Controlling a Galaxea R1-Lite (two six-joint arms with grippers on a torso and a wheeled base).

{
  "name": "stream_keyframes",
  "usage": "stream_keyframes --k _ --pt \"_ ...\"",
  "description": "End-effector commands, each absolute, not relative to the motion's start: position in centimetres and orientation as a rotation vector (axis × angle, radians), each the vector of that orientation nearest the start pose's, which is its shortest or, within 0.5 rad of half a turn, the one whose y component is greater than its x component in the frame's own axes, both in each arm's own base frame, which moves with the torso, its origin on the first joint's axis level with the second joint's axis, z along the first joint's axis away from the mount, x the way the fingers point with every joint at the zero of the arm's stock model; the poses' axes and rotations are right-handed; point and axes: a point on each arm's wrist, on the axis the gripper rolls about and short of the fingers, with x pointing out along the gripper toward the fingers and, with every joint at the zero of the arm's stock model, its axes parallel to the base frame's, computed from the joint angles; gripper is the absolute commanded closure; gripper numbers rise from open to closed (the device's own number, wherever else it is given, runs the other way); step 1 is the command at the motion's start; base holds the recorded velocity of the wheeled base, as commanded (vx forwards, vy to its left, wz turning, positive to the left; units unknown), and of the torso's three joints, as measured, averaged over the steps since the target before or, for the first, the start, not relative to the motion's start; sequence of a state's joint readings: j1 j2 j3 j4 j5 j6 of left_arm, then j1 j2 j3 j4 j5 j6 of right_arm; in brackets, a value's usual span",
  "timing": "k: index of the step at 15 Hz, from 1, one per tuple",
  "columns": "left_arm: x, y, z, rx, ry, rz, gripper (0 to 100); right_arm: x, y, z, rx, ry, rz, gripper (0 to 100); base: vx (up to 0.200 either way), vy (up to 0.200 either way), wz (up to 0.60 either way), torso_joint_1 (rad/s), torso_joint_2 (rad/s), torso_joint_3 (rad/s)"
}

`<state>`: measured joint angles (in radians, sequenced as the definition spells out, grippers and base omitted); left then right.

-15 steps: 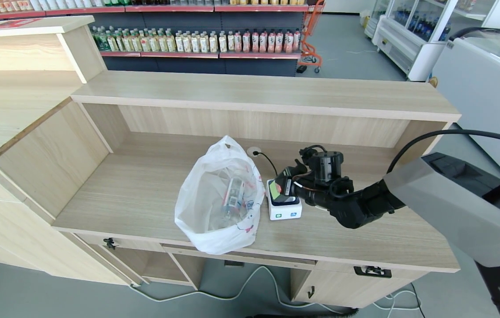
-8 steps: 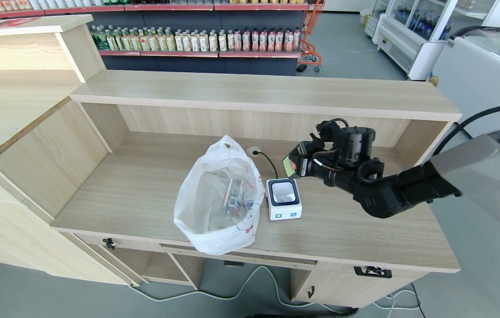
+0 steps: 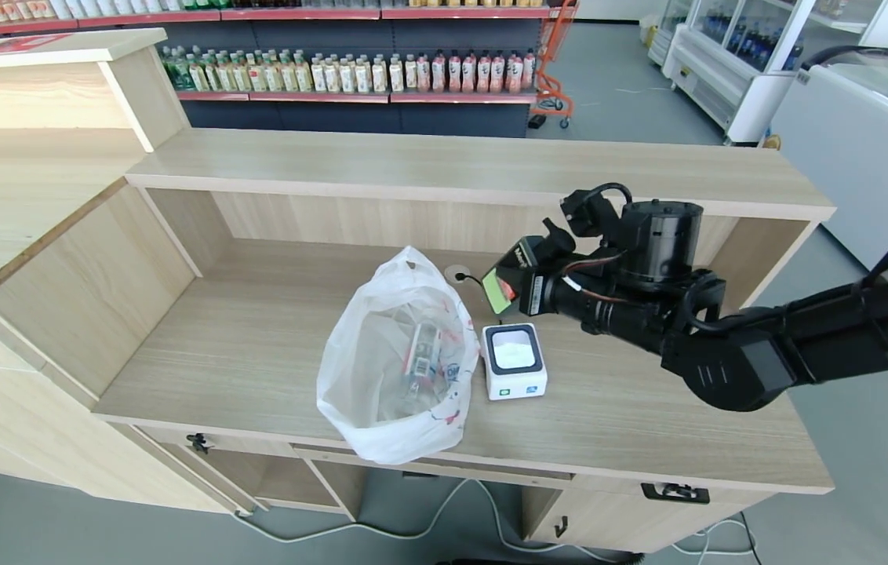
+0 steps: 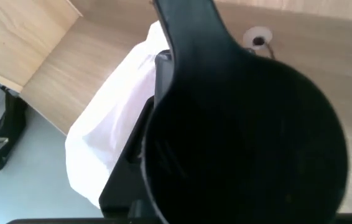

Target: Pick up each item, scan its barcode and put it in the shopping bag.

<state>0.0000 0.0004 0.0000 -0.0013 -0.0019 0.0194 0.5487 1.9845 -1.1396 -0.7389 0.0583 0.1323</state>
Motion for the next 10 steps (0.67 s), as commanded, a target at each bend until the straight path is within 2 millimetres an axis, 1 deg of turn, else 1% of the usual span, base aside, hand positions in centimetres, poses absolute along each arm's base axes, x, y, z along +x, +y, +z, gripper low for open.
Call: stream_keyframes --k 1,3,4,5,7,10 --pt "-2.3 0.0 7.6 0.02 -0.002 -0.002 0 33.9 21.5 17.1 0.095 0.176 0.61 100 0.0 0.0 0.0 0.0 0.0 0.0" --pt "-2.3 0.0 7.6 0.018 -0.003 -0.002 0 34.3 22.6 15.8 0.085 0.2 0.624 100 0.0 0.0 0.0 0.0 0.0 0.0" --pt "-2.3 0.0 7.6 0.018 -0.002 -0.002 0 34.7 23.5 14.9 0.075 0.221 0.637 100 0.0 0.0 0.0 0.0 0.0 0.0" --pt "-2.3 0.0 7.6 0.018 -0.002 -0.002 0 34.9 24.0 13.9 0.064 0.25 0.641 100 0.0 0.0 0.0 0.0 0.0 0.0" --pt "-2.3 0.0 7.6 0.018 -0.002 -0.002 0 35.3 24.5 11.9 0.046 0.306 0.628 100 0.0 0.0 0.0 0.0 0.0 0.0" --pt "-2.3 0.0 7.6 0.017 -0.002 -0.002 0 36.3 24.8 8.7 -0.014 0.349 0.558 100 0.0 0.0 0.0 0.0 0.0 0.0"
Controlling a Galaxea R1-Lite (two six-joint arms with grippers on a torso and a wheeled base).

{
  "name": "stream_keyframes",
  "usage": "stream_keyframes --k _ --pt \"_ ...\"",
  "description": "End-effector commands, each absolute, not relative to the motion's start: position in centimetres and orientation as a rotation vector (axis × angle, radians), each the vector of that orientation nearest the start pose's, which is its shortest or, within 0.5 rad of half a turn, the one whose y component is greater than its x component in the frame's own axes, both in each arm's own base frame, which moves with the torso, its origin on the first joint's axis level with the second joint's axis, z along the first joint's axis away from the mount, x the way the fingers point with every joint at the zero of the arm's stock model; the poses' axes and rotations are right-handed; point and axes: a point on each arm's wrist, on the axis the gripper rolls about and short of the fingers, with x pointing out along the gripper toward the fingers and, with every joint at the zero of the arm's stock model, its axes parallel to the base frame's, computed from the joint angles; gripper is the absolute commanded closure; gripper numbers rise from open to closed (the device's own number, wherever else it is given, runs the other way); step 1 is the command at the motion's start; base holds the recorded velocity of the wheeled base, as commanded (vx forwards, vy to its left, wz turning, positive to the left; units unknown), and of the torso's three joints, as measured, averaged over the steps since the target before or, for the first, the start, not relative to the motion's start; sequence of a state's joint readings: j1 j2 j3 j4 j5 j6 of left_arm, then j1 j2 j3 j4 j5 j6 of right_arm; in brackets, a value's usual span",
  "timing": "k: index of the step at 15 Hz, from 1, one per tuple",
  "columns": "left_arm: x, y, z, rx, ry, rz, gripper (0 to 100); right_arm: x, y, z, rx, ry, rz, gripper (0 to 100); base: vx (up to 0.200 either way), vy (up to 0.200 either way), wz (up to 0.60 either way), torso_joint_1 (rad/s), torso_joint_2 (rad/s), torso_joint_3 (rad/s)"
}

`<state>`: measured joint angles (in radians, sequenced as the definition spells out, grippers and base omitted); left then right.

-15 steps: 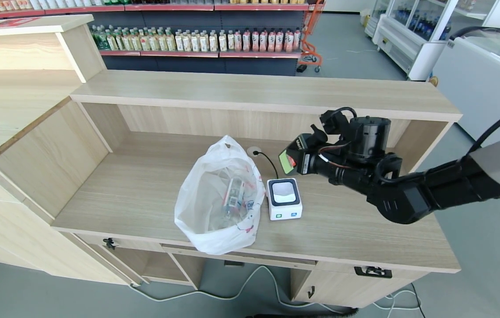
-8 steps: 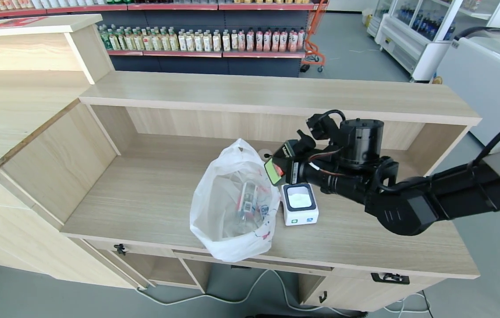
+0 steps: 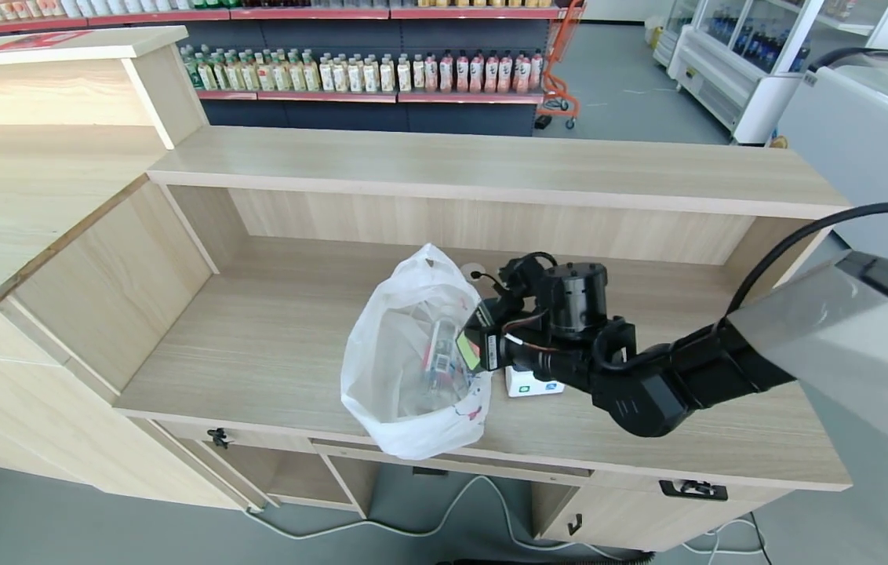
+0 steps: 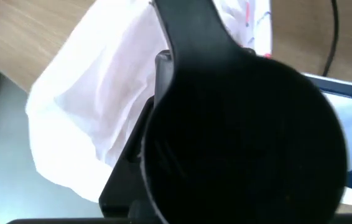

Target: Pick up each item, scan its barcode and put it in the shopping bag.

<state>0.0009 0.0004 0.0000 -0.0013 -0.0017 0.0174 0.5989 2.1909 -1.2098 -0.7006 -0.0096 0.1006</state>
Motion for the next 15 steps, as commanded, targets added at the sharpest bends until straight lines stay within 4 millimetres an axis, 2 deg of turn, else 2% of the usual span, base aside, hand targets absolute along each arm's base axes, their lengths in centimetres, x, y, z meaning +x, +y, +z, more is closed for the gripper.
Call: stream_keyframes --k 1,5,8,15 --pt "-2.3 0.0 7.6 0.017 -0.002 -0.002 0 36.4 24.9 7.9 -0.021 0.364 0.546 100 0.0 0.0 0.0 0.0 0.0 0.0" --pt "-2.3 0.0 7.6 0.015 -0.002 -0.002 0 37.9 25.8 6.4 -0.043 0.353 0.507 100 0.0 0.0 0.0 0.0 0.0 0.0" --pt "-2.3 0.0 7.6 0.015 -0.002 -0.002 0 38.3 26.0 5.3 -0.095 0.356 0.485 100 0.0 0.0 0.0 0.0 0.0 0.0" --pt "-2.3 0.0 7.6 0.012 -0.002 -0.002 0 40.6 27.5 4.2 -0.08 0.311 0.47 100 0.0 0.0 0.0 0.0 0.0 0.0"
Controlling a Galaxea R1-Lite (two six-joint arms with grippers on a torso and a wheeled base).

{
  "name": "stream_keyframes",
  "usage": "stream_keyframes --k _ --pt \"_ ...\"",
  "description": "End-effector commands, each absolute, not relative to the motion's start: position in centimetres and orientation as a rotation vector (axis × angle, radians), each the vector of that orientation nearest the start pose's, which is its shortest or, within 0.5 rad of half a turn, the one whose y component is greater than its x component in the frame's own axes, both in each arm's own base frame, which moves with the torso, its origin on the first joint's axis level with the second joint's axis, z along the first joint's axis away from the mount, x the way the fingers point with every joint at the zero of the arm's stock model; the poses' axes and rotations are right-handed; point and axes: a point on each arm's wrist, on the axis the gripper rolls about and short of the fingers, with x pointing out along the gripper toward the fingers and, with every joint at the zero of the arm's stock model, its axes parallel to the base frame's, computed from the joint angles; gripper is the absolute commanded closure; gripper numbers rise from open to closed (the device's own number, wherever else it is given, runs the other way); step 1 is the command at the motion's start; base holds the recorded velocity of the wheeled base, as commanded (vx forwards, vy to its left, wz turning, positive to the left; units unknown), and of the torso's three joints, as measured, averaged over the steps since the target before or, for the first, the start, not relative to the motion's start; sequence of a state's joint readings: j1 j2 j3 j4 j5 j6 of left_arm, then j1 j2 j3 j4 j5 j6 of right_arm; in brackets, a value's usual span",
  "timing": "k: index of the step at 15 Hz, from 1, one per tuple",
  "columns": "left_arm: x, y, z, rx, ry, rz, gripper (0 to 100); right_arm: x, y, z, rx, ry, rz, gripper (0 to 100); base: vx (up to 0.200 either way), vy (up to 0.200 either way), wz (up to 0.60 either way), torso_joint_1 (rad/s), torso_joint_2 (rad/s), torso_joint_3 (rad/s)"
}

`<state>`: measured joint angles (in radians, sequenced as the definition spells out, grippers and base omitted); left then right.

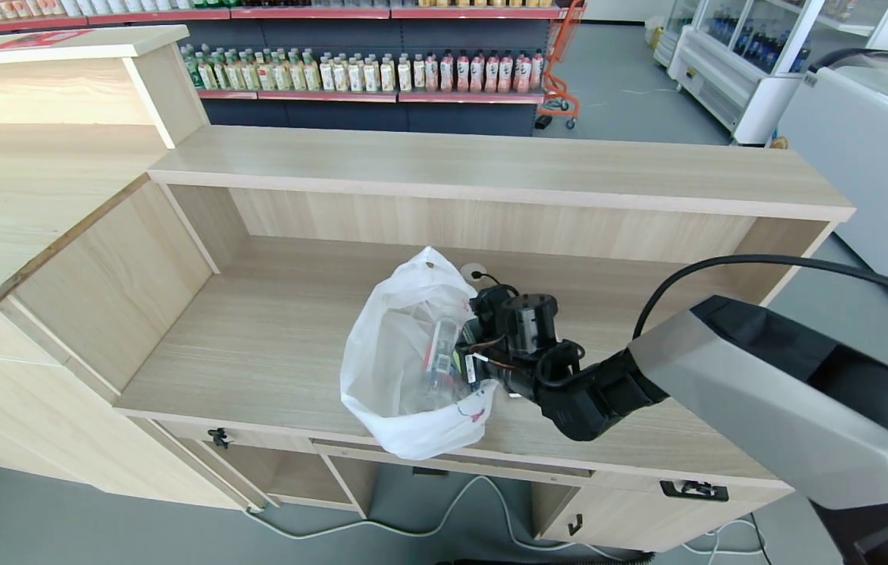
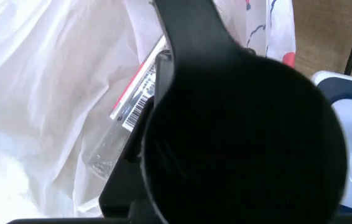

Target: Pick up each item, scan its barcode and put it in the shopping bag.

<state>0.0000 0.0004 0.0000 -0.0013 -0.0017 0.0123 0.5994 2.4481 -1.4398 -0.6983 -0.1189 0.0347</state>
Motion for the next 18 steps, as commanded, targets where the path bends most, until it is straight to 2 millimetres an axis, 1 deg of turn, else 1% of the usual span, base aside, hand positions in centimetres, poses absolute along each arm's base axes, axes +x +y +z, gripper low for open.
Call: stream_keyframes --k 1,3,5,8,12,13,17,18 --pt "-2.3 0.0 7.6 0.012 -0.002 -0.002 0 41.1 27.8 3.5 -0.083 0.316 0.461 100 0.0 0.0 0.0 0.0 0.0 0.0" --pt "-2.3 0.0 7.6 0.011 -0.002 -0.002 0 41.3 27.6 2.9 -0.095 0.337 0.436 100 0.0 0.0 0.0 0.0 0.0 0.0" --pt "-2.3 0.0 7.6 0.009 -0.002 0.0 0 41.4 27.5 1.8 -0.11 0.356 0.403 100 0.0 0.0 0.0 0.0 0.0 0.0" --pt "-2.3 0.0 7.6 0.009 -0.002 0.0 0 41.4 27.5 1.6 -0.117 0.356 0.401 100 0.0 0.0 0.0 0.0 0.0 0.0" --pt "-2.3 0.0 7.6 0.011 -0.002 -0.002 0 41.8 27.6 2.1 -0.138 0.331 0.406 100 0.0 0.0 0.0 0.0 0.0 0.0" --pt "-2.3 0.0 7.6 0.011 -0.002 -0.002 0 42.0 27.7 2.3 -0.133 0.318 0.408 0 0.0 0.0 0.0 0.0 0.0 0.0" --pt "-2.3 0.0 7.6 0.012 -0.002 0.0 0 42.3 27.9 3.2 -0.119 0.29 0.408 0 0.0 0.0 0.0 0.0 0.0 0.0" --pt "-2.3 0.0 7.6 0.015 -0.002 0.0 0 42.6 27.9 4.0 -0.107 0.267 0.407 0 0.0 0.0 0.0 0.0 0.0 0.0"
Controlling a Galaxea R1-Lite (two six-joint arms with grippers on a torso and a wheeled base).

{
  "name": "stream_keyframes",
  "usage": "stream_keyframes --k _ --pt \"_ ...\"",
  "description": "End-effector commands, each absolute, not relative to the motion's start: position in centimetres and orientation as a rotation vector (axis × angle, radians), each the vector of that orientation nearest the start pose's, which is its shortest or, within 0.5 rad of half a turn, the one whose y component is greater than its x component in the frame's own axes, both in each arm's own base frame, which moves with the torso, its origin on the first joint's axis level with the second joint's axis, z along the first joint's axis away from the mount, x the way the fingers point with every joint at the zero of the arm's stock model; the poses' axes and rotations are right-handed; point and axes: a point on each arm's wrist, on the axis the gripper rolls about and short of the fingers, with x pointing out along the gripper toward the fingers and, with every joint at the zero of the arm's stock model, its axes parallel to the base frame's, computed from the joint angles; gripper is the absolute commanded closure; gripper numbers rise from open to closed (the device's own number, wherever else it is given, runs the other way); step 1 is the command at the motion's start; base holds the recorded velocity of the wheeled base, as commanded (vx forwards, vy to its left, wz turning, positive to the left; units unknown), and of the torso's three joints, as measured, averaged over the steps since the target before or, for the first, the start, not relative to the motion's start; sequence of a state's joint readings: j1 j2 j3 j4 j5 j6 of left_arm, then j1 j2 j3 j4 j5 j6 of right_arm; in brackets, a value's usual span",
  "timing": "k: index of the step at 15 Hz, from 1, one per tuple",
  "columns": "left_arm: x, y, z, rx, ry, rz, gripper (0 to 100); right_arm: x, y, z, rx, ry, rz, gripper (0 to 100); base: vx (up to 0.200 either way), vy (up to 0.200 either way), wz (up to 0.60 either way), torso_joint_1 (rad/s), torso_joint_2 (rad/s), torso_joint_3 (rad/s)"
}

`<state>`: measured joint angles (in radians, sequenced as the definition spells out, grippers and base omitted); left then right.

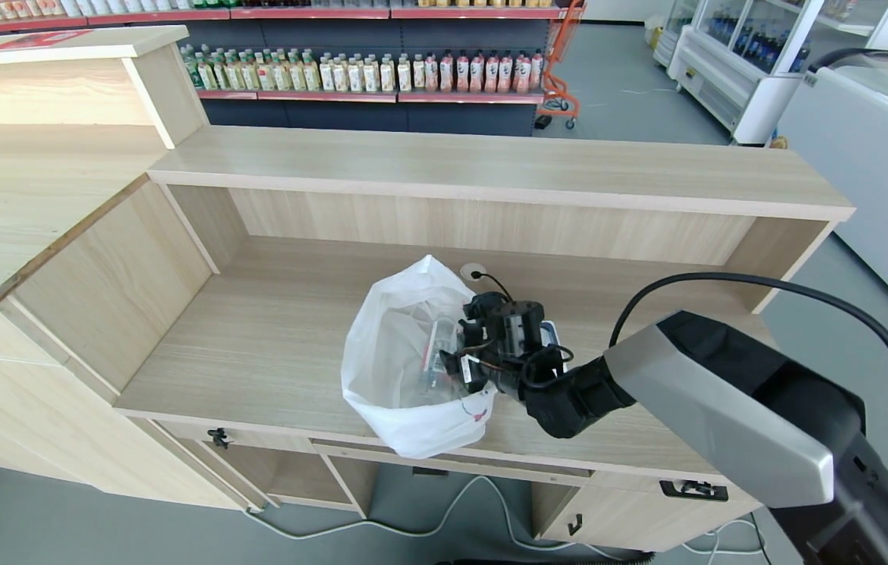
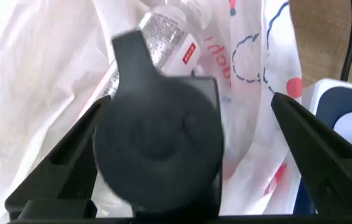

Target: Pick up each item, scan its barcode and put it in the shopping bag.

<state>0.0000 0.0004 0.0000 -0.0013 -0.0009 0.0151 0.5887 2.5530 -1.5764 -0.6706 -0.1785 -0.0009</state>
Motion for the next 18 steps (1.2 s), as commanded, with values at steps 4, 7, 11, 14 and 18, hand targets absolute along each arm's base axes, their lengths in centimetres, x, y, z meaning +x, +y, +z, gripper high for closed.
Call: stream_keyframes --k 4,7,11,14,18 --pt "-2.3 0.0 7.6 0.018 -0.003 -0.002 0 43.6 28.2 9.6 -0.023 0.12 0.408 0 0.0 0.0 0.0 0.0 0.0 0.0" --pt "-2.3 0.0 7.6 0.009 -0.002 -0.002 0 43.6 27.1 15.4 0.076 0.06 0.392 0 0.0 0.0 0.0 0.0 0.0 0.0" --pt "-2.3 0.0 7.5 0.0 0.0 0.0 0 41.5 19.1 24.9 0.103 0.005 0.247 0 0.0 0.0 0.0 0.0 0.0 0.0" --pt "-2.3 0.0 7.5 -0.002 0.0 0.0 0 34.7 11.5 27.8 0.01 0.045 0.095 0 0.0 0.0 0.0 0.0 0.0 0.0" --pt "-2.3 0.0 7.5 0.0 0.0 -0.002 0 13.3 2.9 21.6 -0.111 0.248 -0.081 0 0.0 0.0 0.0 0.0 0.0 0.0"
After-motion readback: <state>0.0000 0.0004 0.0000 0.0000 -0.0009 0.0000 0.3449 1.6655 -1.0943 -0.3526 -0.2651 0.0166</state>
